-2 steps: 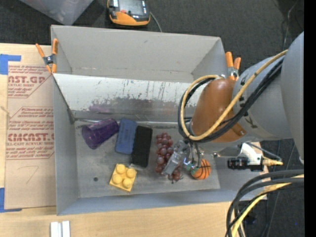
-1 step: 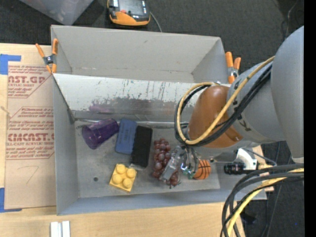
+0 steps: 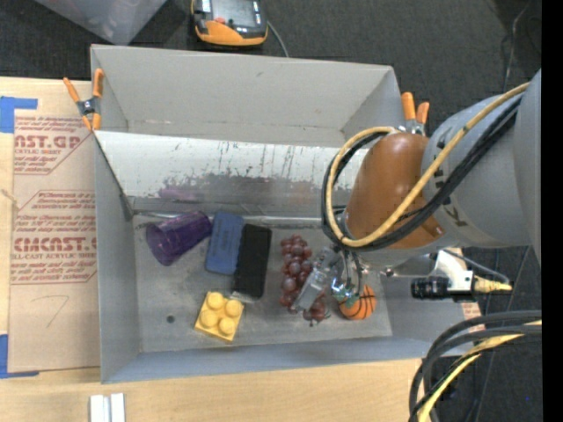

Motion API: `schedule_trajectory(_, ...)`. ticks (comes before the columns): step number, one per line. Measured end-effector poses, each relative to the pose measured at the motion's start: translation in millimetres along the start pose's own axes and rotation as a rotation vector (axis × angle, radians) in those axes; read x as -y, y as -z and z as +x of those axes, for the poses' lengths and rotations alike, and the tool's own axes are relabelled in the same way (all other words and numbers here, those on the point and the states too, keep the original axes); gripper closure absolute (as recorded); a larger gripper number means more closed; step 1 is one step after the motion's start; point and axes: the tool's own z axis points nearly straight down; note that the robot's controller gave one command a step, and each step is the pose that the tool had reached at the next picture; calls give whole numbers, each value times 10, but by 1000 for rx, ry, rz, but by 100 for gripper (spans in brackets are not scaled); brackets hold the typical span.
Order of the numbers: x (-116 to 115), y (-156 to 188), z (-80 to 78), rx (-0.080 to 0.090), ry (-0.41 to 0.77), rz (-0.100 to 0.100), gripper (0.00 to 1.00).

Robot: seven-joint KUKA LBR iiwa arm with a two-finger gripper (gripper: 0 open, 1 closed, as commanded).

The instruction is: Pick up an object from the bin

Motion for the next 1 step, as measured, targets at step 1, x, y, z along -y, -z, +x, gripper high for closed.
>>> schedule_trajectory(1,9,401,17,-5,1,3,100)
